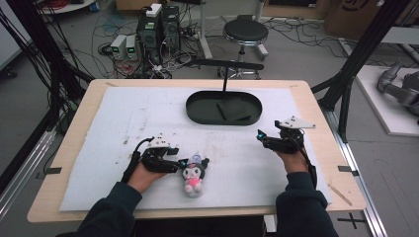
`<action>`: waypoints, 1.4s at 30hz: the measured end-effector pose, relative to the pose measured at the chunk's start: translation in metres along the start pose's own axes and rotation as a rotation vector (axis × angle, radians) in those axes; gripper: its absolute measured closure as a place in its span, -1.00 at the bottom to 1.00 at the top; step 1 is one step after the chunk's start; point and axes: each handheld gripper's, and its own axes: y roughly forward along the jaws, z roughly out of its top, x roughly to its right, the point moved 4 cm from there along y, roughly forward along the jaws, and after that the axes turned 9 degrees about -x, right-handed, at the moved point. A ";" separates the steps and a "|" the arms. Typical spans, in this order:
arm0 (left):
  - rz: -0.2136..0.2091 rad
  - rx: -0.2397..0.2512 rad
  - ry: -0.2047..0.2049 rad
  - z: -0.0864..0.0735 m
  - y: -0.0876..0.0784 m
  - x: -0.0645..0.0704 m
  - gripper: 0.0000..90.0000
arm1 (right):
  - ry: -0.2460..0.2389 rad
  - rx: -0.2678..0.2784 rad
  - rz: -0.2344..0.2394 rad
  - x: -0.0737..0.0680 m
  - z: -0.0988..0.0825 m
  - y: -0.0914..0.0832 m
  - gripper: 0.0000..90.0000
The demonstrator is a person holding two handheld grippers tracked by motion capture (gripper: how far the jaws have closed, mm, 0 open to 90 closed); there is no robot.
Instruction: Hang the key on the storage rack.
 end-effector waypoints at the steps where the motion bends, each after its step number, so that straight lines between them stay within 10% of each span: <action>1: -0.009 -0.003 0.014 0.000 0.000 0.002 0.16 | 0.004 -0.002 0.004 0.000 0.000 0.000 -0.47; 7: -0.007 -0.017 0.027 0.000 0.002 0.007 0.85 | 0.011 0.000 0.002 0.001 0.000 -0.001 -0.47; 13: 0.005 -0.011 0.037 0.002 0.002 0.009 0.98 | 0.024 -0.005 0.003 0.002 -0.001 0.000 -0.47; 30: 0.132 0.130 -0.082 0.016 -0.039 -0.035 0.99 | 0.041 0.003 0.003 0.004 -0.002 -0.002 -0.47; 40: 0.221 0.067 -0.106 0.042 -0.037 -0.061 0.97 | 0.046 0.009 0.011 0.005 -0.001 -0.002 -0.46; 42: 0.307 0.009 -0.146 0.040 -0.029 -0.062 0.42 | 0.043 0.005 0.015 0.004 -0.001 -0.001 -0.46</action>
